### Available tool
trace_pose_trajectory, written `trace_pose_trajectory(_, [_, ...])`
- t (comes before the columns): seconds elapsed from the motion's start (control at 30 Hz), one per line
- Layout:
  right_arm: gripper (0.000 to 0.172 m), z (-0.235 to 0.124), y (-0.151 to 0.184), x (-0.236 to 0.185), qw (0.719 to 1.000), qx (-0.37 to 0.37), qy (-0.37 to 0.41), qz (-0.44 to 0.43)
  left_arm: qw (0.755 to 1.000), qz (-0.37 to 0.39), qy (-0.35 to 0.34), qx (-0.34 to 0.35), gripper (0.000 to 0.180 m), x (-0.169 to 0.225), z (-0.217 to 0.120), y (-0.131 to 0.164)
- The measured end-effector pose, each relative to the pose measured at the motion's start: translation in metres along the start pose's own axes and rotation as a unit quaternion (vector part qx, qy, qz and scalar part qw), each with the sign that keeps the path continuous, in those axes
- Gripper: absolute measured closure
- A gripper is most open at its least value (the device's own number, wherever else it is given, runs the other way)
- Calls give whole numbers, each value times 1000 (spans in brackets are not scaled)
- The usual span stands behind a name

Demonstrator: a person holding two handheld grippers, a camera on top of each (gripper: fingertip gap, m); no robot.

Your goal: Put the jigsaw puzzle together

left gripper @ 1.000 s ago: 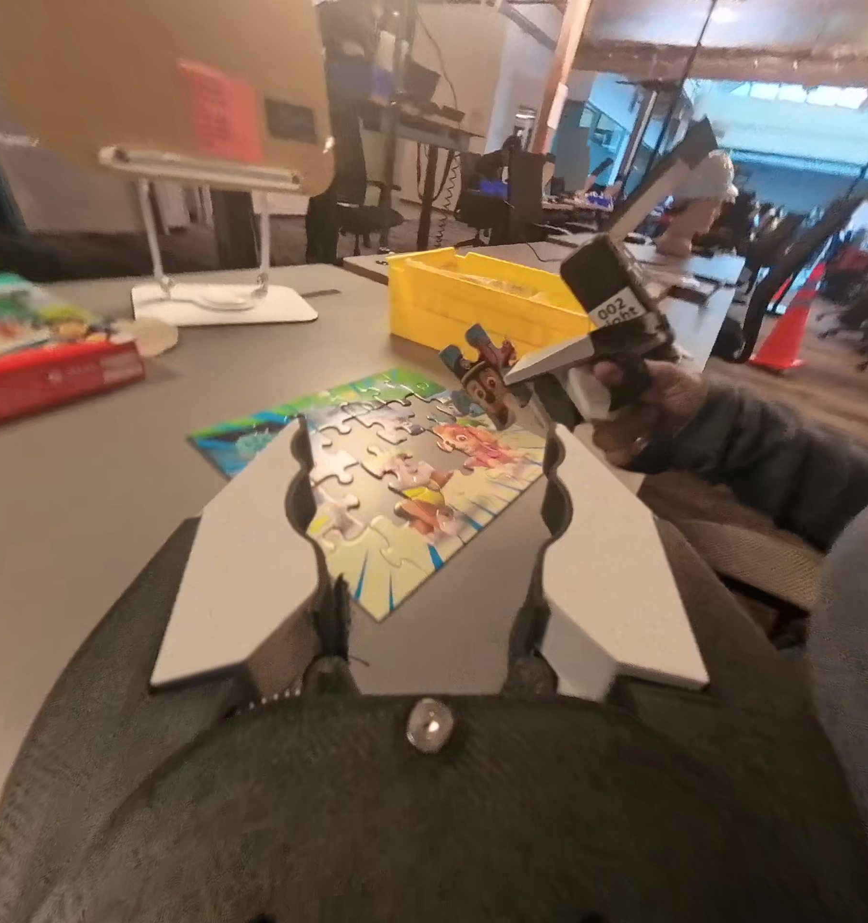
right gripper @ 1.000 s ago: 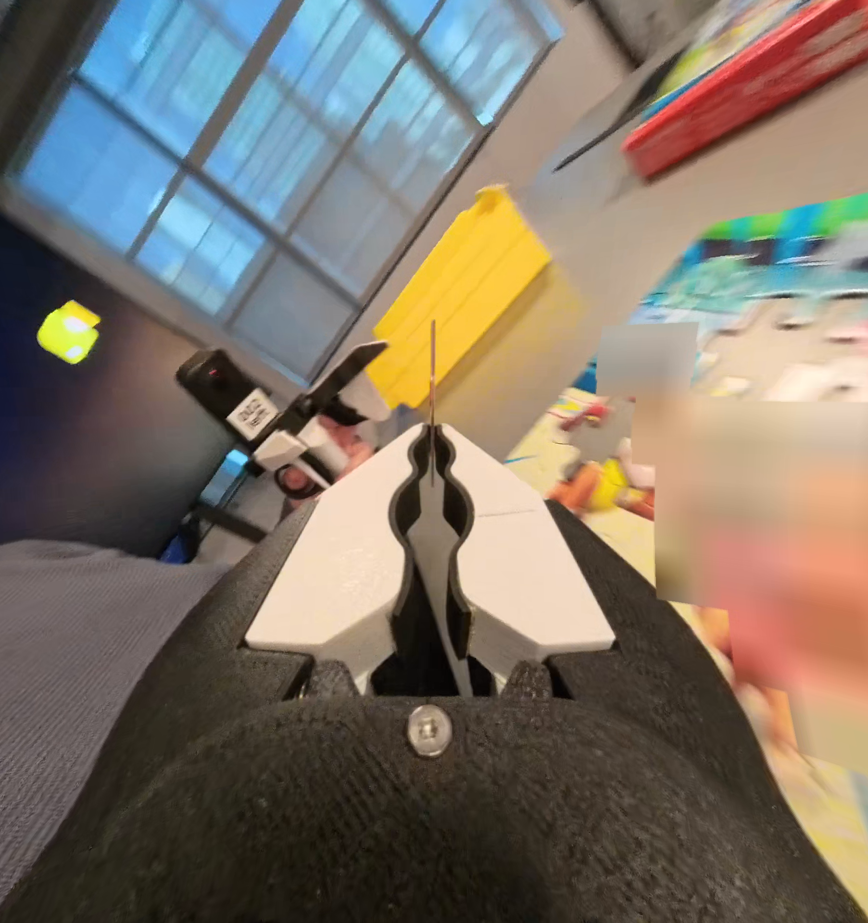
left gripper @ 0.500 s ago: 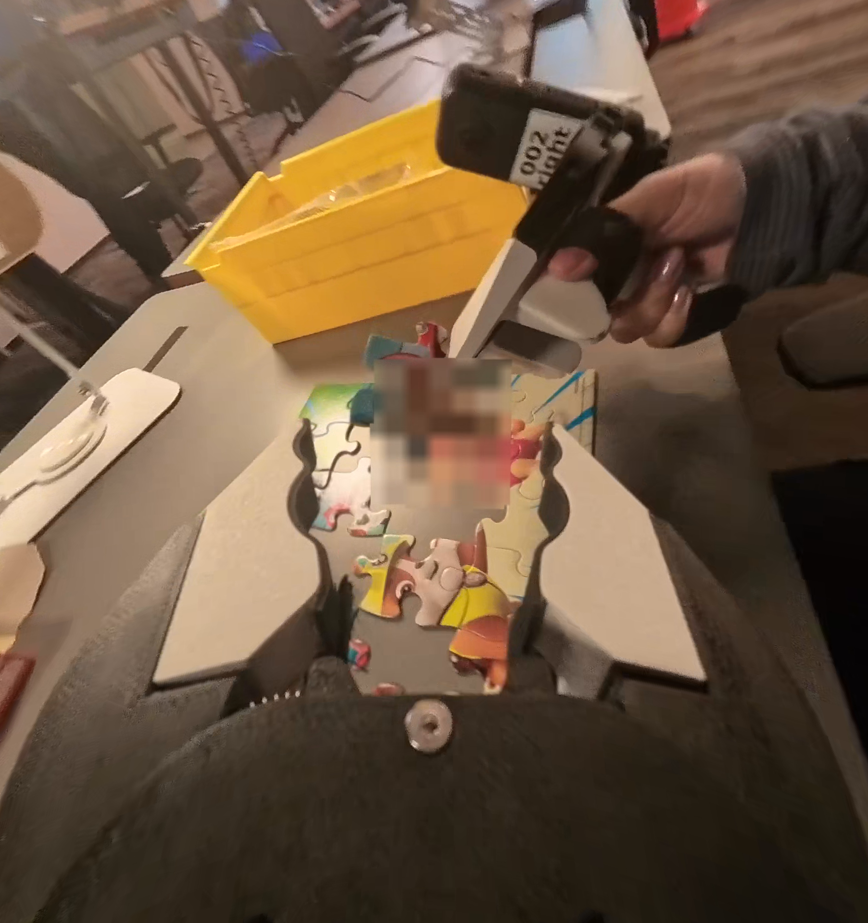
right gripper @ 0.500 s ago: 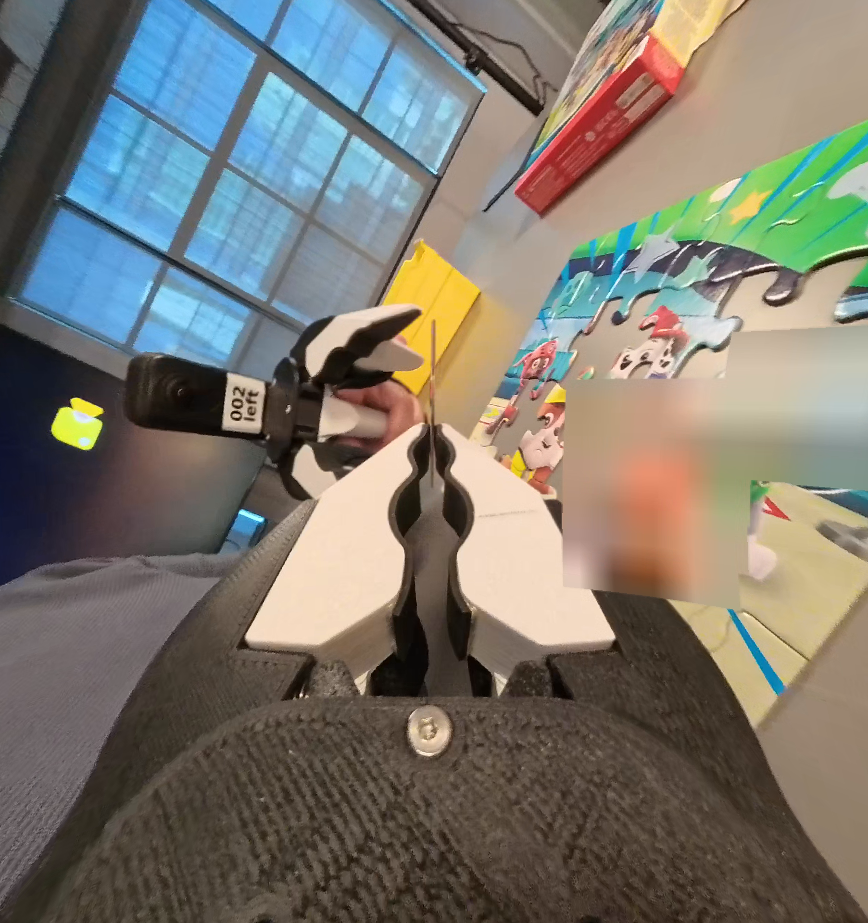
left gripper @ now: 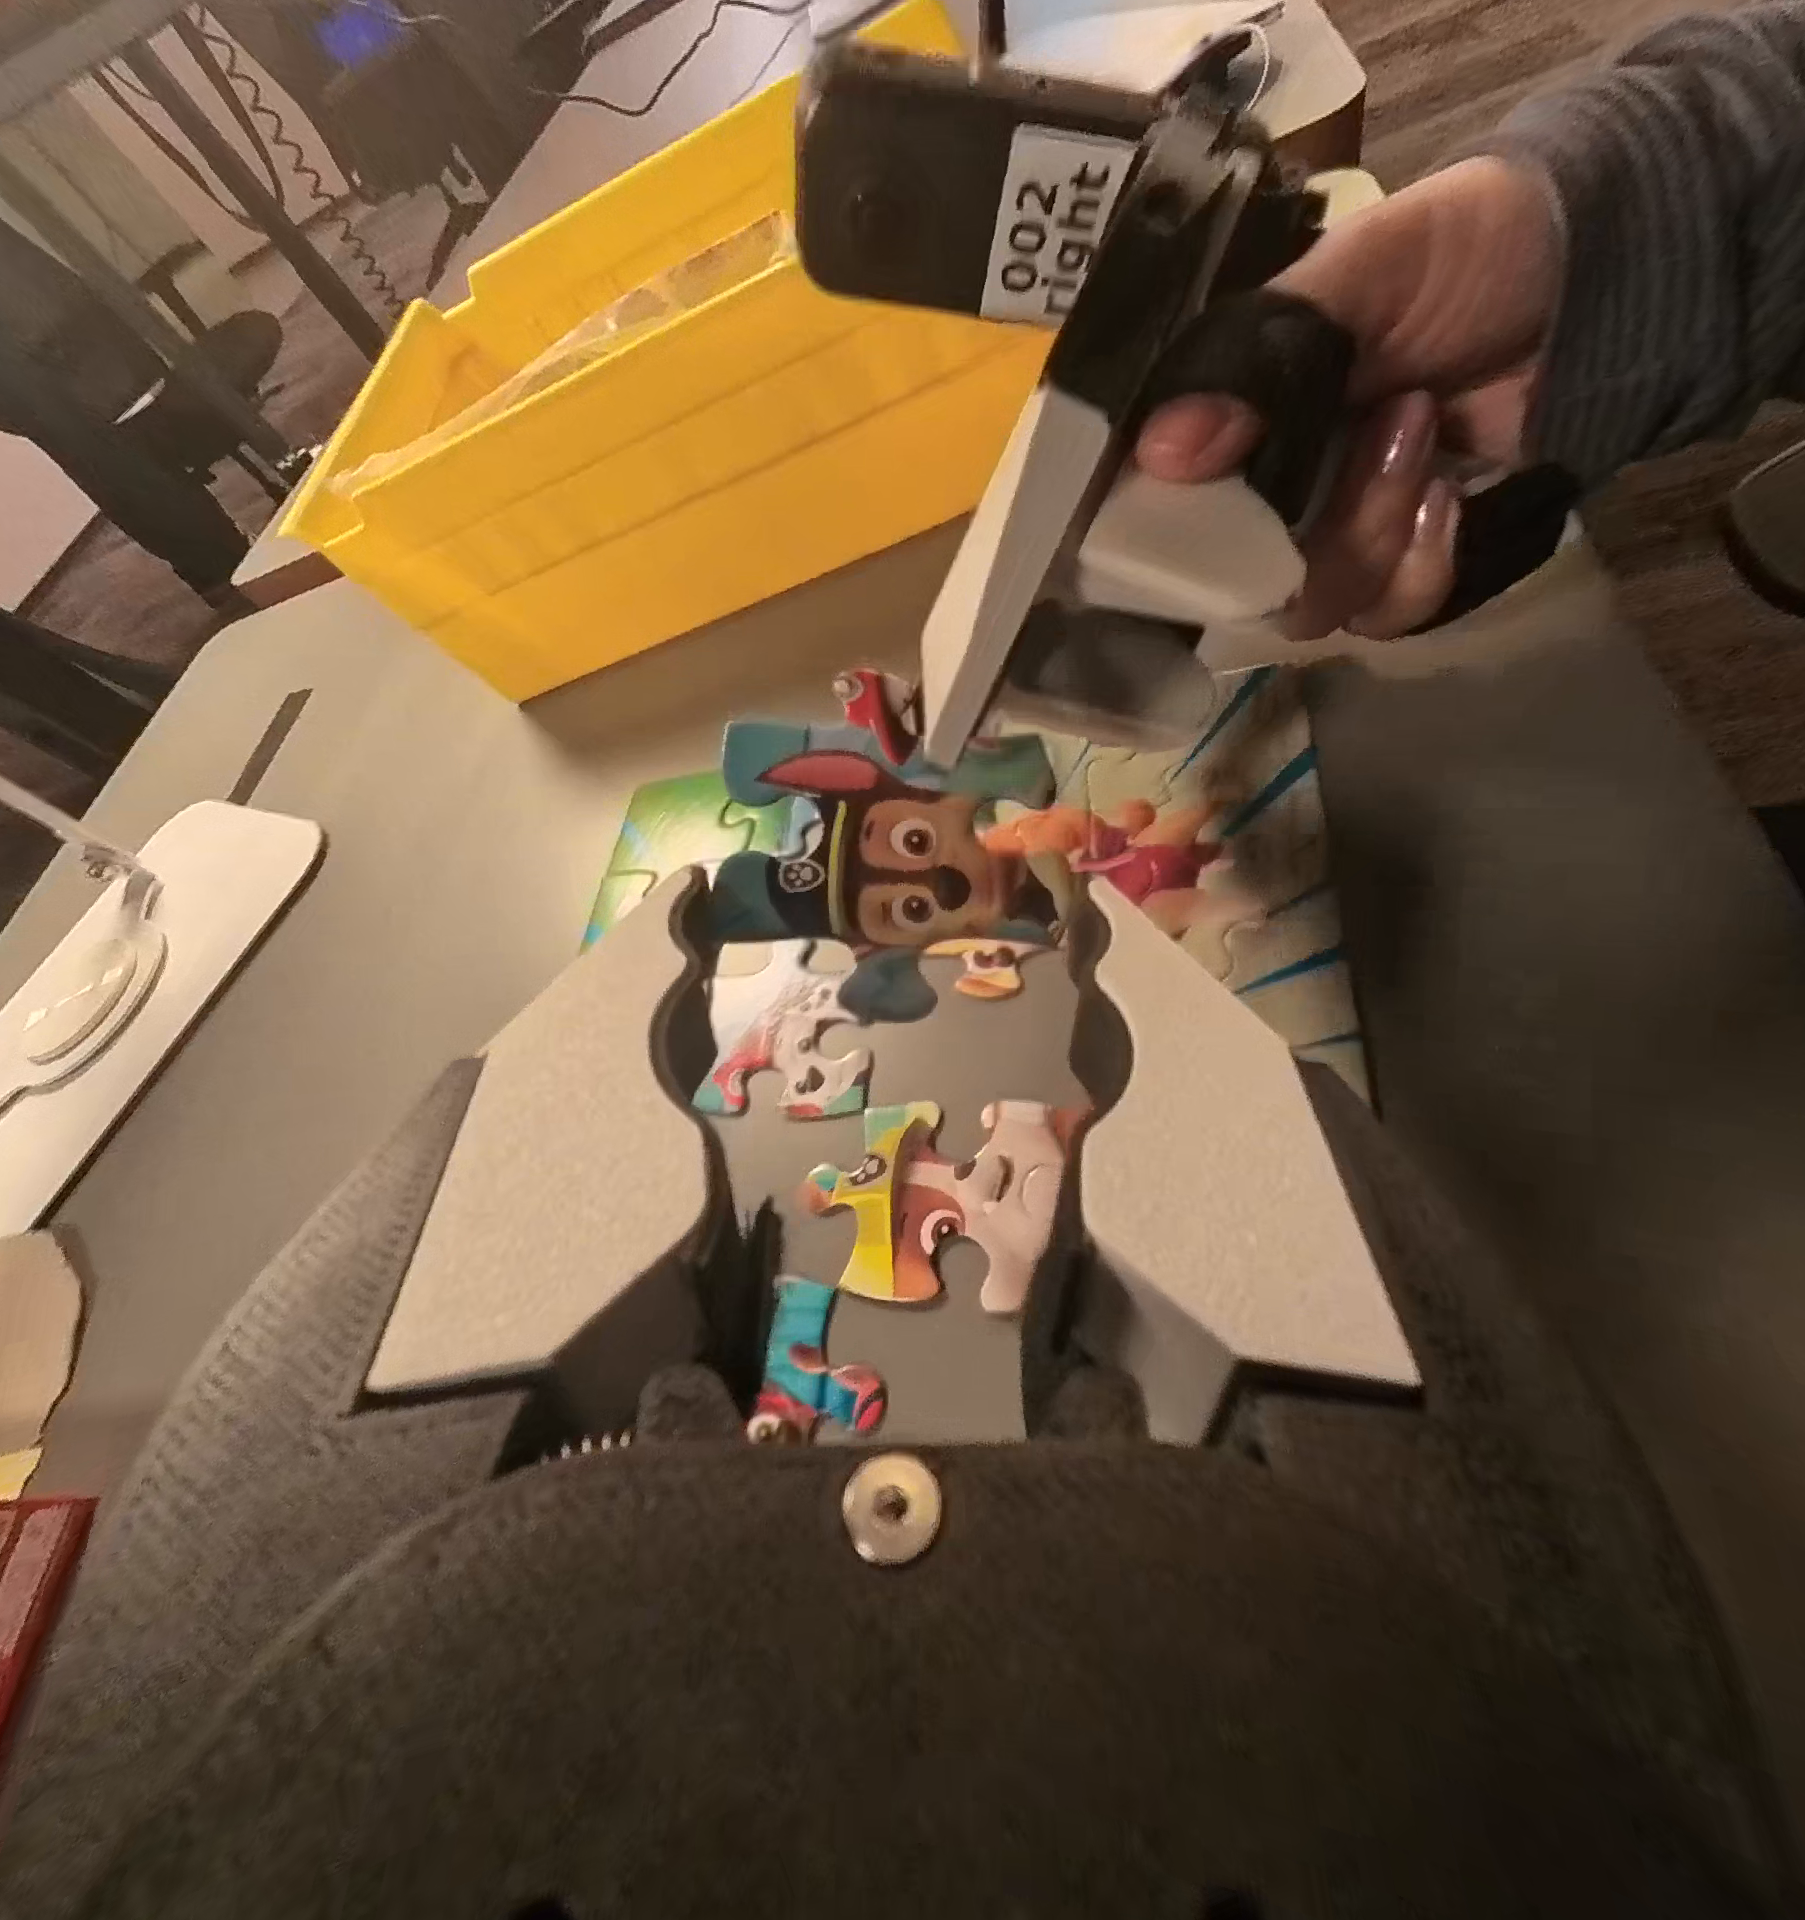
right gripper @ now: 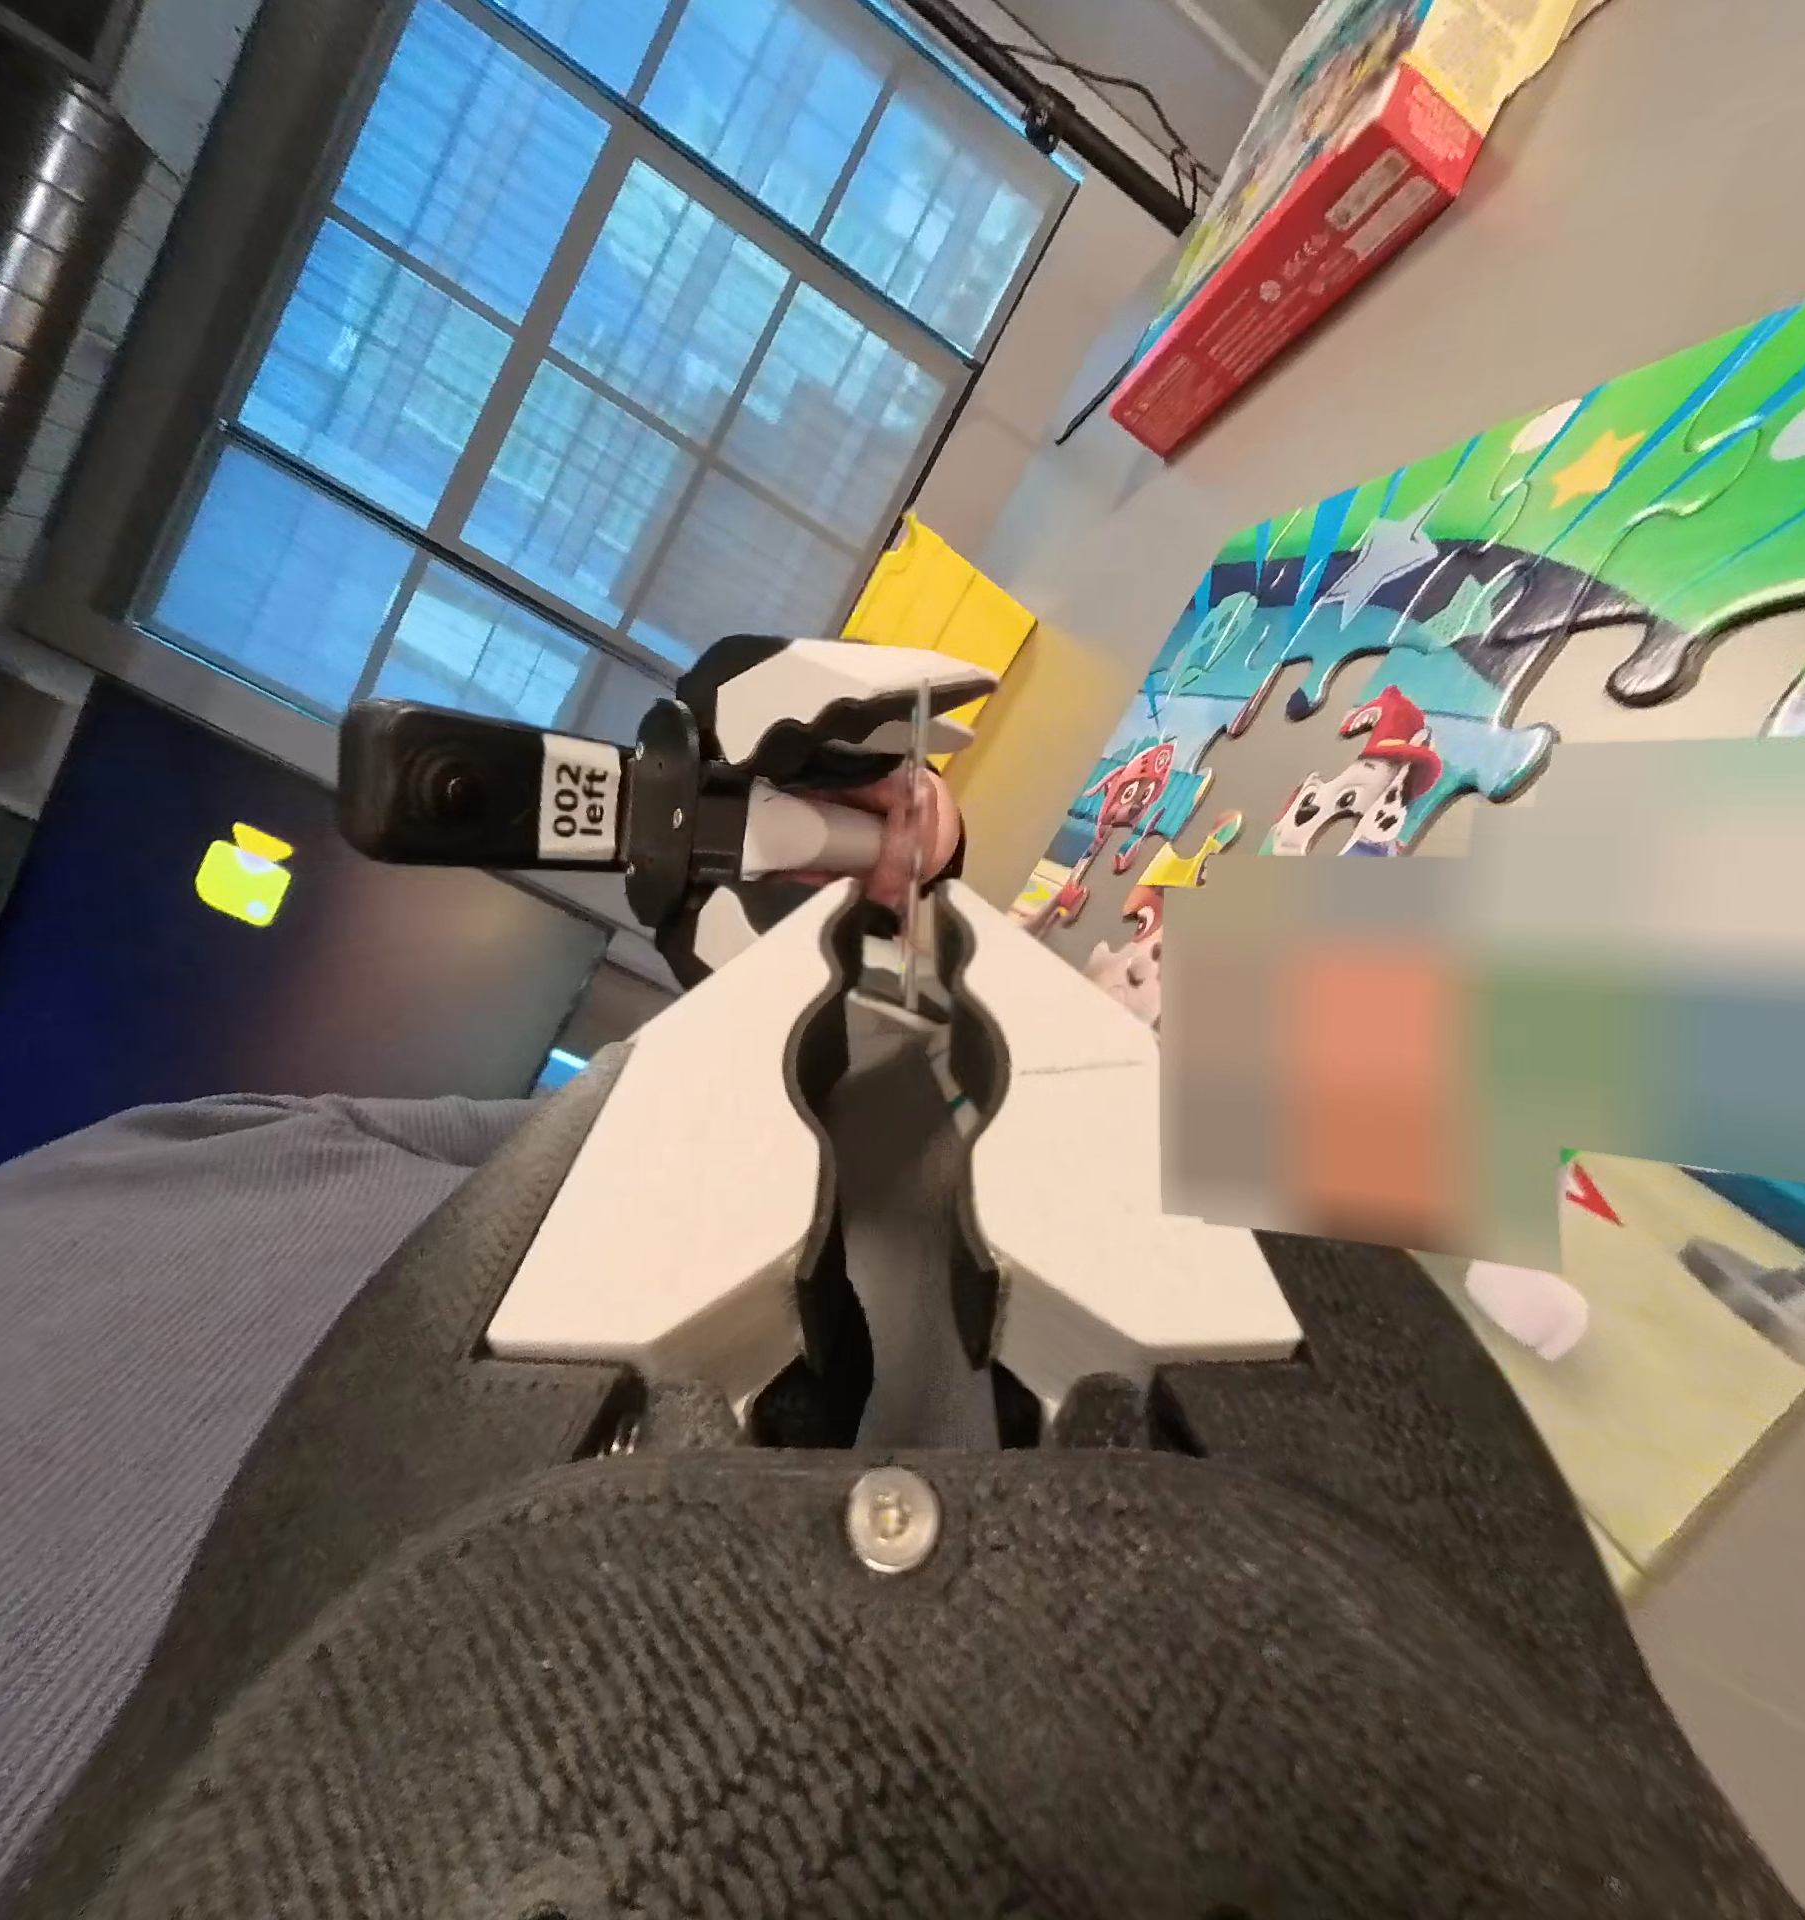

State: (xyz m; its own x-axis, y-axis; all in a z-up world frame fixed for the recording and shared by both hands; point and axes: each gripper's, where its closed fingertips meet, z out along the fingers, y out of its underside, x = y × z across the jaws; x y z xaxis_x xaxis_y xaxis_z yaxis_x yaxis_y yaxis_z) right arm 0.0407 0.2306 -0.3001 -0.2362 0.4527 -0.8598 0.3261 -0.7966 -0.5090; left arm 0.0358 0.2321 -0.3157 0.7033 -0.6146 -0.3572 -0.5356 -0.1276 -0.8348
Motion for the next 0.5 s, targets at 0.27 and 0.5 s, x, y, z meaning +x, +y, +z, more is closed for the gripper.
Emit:
trace_pose_trajectory(0.27, [147, -7, -3, 21, 956, -57, 134, -255, 994, -52, 20, -96, 113, -32, -20, 60])
trace_pose_trajectory(0.5, [149, -12, -34, 23, 921, 3, 172, -351, 981, -76, 103, -148, 113, -37, -11, 91])
